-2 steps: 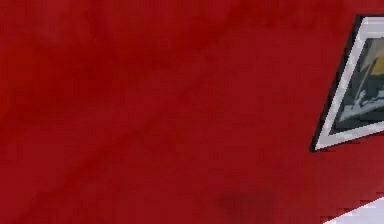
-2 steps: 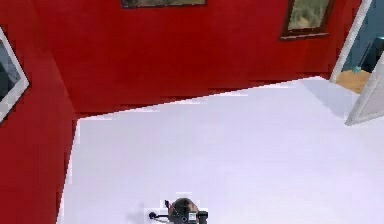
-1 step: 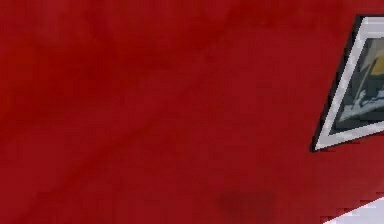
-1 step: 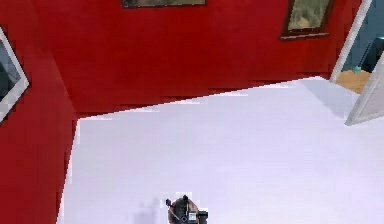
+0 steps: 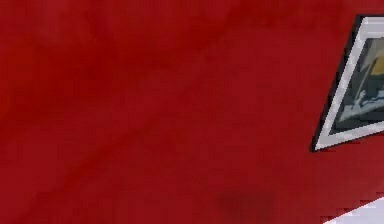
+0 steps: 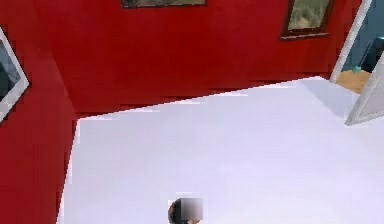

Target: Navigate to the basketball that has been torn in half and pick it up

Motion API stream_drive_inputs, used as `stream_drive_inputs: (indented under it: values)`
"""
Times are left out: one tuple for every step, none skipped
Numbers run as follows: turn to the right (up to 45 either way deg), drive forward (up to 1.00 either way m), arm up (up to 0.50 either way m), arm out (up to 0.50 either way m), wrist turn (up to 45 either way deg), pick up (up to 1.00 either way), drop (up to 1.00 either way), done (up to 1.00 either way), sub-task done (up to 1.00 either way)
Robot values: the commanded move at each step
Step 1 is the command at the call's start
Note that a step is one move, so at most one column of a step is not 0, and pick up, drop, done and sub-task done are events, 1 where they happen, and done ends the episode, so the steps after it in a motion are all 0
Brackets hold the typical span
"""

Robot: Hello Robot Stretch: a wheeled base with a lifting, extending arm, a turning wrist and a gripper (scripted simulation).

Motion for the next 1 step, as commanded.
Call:
stream_drive_inputs:
  values:
    - [0.0,0.00,0.00,0.00,0.0,1.00,0.00,0.00,0.00]
